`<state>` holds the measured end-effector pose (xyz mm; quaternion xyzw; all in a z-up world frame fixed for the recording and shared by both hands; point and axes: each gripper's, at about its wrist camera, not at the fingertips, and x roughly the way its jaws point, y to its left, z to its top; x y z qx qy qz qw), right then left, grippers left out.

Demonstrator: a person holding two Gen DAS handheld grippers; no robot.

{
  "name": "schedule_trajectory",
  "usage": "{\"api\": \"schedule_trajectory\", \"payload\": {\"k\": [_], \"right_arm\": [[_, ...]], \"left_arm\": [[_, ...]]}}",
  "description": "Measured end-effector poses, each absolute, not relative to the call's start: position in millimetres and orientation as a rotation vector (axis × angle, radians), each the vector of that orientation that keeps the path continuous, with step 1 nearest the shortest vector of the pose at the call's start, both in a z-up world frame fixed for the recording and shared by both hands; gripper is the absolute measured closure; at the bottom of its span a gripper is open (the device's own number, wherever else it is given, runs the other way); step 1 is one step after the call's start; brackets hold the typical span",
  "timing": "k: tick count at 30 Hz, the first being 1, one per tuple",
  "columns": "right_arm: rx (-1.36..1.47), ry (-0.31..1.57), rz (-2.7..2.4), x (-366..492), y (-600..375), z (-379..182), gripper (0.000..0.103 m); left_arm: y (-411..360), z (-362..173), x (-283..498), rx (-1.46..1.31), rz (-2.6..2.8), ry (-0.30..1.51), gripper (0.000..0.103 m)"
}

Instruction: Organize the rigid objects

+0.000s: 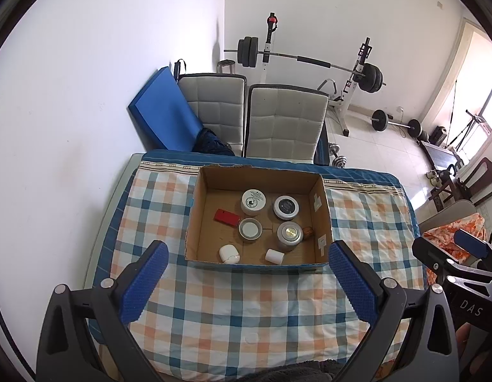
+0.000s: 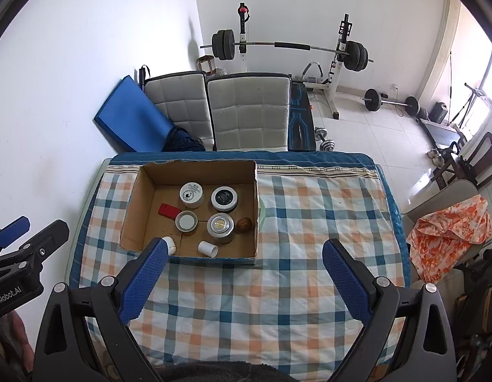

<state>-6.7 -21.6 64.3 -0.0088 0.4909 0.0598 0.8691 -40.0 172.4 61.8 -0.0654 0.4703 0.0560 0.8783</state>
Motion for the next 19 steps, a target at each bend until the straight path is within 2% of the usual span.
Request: {"api": "schedule_trajectory", "payload": {"k": [19], "right_arm": [[-0.014, 1.056, 0.126, -8, -20, 51, 0.004]], "left_arm": [[170, 52, -40, -0.134, 0.107, 1.001, 0.0]]}}
